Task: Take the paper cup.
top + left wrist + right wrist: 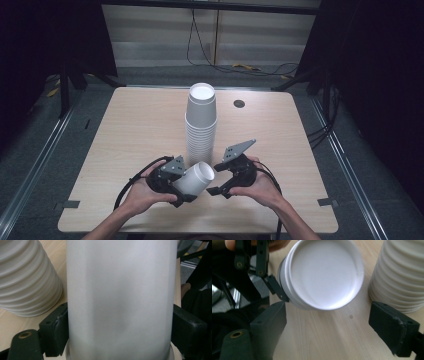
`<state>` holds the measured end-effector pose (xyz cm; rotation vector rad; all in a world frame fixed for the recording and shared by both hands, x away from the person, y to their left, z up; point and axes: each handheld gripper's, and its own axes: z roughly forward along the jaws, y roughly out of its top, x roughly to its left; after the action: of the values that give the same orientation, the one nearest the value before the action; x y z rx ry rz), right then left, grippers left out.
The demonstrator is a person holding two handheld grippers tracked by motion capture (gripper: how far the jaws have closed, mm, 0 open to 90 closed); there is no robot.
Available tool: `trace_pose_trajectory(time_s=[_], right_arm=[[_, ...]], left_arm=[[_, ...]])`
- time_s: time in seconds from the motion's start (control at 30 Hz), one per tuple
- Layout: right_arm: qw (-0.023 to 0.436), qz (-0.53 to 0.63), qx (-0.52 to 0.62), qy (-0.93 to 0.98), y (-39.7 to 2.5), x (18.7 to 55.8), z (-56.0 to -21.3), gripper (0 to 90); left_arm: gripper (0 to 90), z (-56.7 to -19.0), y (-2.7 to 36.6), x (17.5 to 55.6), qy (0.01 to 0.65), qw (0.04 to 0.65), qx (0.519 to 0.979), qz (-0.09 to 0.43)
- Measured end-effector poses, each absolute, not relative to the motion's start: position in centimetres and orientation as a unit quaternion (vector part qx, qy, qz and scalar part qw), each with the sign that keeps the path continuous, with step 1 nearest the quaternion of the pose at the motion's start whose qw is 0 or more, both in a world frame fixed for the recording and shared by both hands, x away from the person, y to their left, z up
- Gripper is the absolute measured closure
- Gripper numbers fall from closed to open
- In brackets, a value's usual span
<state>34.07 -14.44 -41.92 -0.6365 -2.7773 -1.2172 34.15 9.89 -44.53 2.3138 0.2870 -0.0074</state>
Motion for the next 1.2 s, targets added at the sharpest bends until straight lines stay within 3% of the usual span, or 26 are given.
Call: trace_pose_trajectory(time_s=[0.63,1.2], right_arm=[[0.019,-0.306,-0.156,-0.939,-13.1,34.1,-42.4,17.0],[0.021,-0.259,-0.124,-0.958,-12.1,34.0,-42.7,18.0]], left_arm=[[15.9,-44.5,8.6,33.8,0.075,0.318,0.945,-0.003],[15.7,-44.6,6.6,33.5,0.049,0.288,0.956,0.005]])
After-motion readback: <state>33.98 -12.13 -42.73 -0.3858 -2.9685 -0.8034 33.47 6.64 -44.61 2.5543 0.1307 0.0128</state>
